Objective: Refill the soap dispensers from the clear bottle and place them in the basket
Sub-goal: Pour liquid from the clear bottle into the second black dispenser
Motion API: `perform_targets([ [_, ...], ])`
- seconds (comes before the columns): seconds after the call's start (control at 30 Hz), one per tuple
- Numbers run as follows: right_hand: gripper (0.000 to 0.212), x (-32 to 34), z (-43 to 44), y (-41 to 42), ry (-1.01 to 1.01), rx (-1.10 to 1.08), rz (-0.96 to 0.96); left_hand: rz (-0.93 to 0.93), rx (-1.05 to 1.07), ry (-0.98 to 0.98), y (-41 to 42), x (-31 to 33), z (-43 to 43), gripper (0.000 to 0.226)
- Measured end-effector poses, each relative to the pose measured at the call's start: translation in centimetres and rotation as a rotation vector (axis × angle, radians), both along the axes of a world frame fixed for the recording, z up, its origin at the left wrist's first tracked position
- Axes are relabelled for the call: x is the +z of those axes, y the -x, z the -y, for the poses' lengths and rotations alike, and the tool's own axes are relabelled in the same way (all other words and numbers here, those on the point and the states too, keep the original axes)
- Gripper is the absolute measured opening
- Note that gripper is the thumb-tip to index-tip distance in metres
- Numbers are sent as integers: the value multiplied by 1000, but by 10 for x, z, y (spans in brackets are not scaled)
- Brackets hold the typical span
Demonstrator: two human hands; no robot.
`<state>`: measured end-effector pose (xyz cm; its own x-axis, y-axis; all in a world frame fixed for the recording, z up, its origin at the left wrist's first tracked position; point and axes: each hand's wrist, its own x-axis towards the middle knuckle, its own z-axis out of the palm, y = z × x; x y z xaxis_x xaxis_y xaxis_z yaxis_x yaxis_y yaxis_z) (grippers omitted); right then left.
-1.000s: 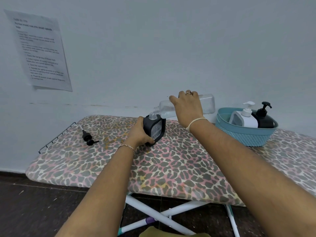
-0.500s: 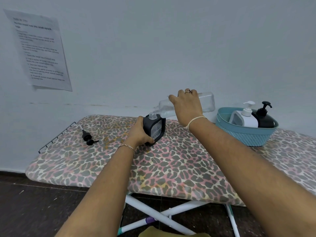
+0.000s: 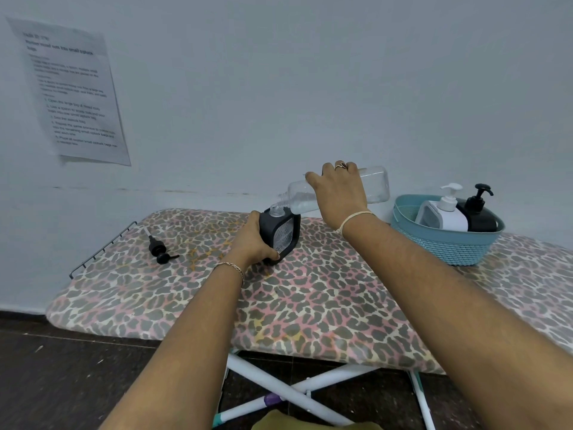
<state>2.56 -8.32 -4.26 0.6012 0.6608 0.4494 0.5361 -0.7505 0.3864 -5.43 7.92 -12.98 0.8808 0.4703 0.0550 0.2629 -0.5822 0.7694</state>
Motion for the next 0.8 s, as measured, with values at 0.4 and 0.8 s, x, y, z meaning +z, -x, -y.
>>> perform_targets([
  [0.4,51,-2,2,-2,-14,7,-2,-13,-6,-19,0,1,0,76],
  [0.8,53,-7,5,-4,-65,-9,-78,-20,2,-22,1,2,1,76],
])
